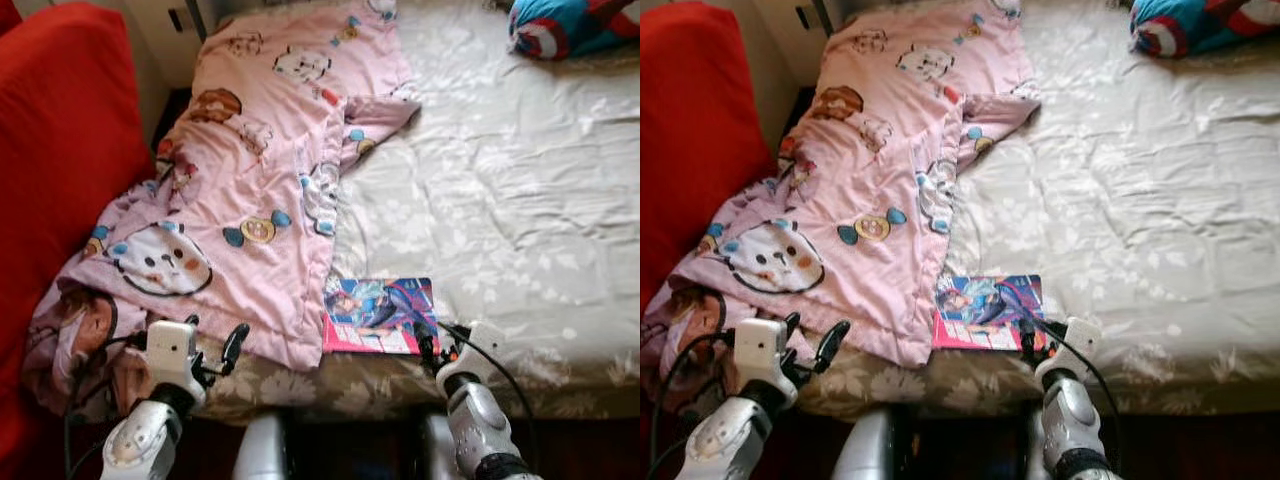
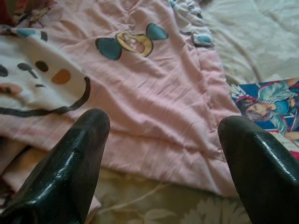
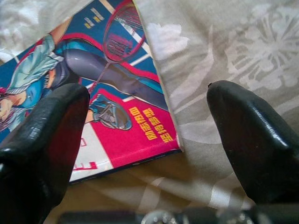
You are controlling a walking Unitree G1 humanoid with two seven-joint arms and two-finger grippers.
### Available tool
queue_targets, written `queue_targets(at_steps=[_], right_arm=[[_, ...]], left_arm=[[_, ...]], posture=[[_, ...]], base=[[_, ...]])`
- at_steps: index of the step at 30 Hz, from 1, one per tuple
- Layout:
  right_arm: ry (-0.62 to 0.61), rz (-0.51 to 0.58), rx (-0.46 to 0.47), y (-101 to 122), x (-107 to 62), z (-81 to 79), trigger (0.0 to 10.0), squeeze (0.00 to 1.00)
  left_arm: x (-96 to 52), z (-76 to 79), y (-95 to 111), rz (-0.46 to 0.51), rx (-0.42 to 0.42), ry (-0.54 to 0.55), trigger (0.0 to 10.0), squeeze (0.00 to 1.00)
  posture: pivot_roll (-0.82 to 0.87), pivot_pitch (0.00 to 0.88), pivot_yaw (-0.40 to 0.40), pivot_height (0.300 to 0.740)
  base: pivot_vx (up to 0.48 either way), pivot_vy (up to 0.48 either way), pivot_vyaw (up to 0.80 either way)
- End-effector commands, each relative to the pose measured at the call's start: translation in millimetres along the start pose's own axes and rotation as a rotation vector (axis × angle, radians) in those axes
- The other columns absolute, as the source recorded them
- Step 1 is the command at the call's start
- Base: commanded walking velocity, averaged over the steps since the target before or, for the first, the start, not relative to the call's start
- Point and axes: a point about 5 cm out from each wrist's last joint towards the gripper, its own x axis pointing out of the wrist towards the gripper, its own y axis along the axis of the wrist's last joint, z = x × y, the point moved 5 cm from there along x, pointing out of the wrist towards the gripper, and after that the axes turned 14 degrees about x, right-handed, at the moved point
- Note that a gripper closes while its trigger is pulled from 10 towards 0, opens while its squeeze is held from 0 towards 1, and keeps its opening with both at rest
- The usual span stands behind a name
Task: Clean up the room
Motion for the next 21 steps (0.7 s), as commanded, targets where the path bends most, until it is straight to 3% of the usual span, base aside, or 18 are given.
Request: queue_targets(at_steps=[1,8,16,20,21], right_arm=[[0.009,-0.038,0.045,-11,-2.2,-0.1,10.0,0.0],[0.076,-0.054,0.071,-14,-1.5,-9.7,10.0,0.0],[0.084,-0.018,0.107,-2,-0.2,-6.2,10.0,0.0],[0.074,-0.033,0.157,-6,-2.2,-0.6,10.0,0.0],[0.078,-0.047,0.23,-9,-4.1,2.1,10.0,0.0]], left_arm=[[-11.2,-10.1,-7,-0.042,0.003,0.027,10.0,0.0],[-27.2,-16.2,-8,-0.078,0.015,0.04,10.0,0.0],[-29.0,-14.7,-7,-0.09,0.016,0.037,10.0,0.0],[-30.2,-14.0,-6,-0.094,0.015,0.036,10.0,0.0],[-31.2,-14.2,-5,-0.094,0.016,0.036,10.0,0.0]], posture=[[0.18,0.305,0.133,0.622],[0.21,0.325,0.141,0.622],[0.21,0.334,0.142,0.622],[0.22,0.336,0.144,0.622],[0.22,0.339,0.145,0.622]], base=[[0.0,0.0,0.0],[0.0,0.0,0.0],[0.0,0.0,0.0],[0.0,0.0,0.0],[0.0,0.0,0.0]])
